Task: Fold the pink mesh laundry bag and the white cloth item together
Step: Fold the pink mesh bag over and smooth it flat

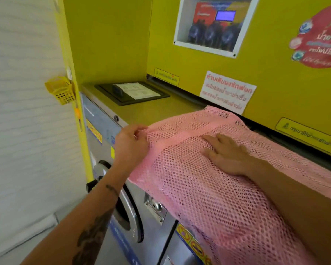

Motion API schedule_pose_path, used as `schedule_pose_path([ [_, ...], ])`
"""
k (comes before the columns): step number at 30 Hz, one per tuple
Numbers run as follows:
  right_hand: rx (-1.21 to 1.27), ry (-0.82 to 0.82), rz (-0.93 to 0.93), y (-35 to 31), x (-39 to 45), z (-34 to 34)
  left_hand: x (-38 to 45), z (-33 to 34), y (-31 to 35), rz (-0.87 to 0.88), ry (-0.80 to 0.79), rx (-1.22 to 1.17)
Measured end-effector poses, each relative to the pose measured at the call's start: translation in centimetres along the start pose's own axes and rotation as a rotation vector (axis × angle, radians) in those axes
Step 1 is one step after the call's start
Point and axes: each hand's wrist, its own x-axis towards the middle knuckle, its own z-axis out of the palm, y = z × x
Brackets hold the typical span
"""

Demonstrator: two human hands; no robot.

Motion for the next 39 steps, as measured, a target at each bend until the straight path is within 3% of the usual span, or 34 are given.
schedule_pose_path([
  [4,0.026,-0.001,-0.059,0.8,0.2,-0.3,2.8,-0.5,0.1,0.087,0.073,-0.012],
  [9,0.082,0.131,-0.184,1.3,-0.3,-0.1,4.2,0.1,-1.6,0.167,0.105,0.168],
  [13,0.085,0.225,-0.223,1.2,-1.1,-1.5,0.9,1.3,3.0,0.427,0.184,0.15],
  [16,0.062,0.17,-0.165,2.1,-2.4,-3.6,-2.7,3.4,7.3,0.537,-0.11,0.195],
  [19,-0.068,-0.045,0.001,5.3,-4.2,-4.5,-4.0,5.9,7.9,0.411,-0.495,0.55],
  [23,0.015,-0.16,0.121,9.7,-7.3,-2.1,-2.1,6.1,6.7,0.445,-0.653,0.706],
  [27,0.332,0.01,0.077,11.0,-9.4,-2.9,-2.0,5.3,7.4,0.558,-0.606,0.6],
  [31,0.325,0.188,0.109,15.0,-12.0,-6.5,-6.1,5.8,11.2,0.646,-0.538,0.277],
  [35,0.28,0.141,0.145,20.8,-16.6,-8.6,-14.5,6.5,17.2,0.627,-0.758,-0.044],
  [39,0.047,-0.033,0.154,24.9,-21.3,-8.6,-21.7,8.0,21.8,0.641,-0.959,-0.09],
])
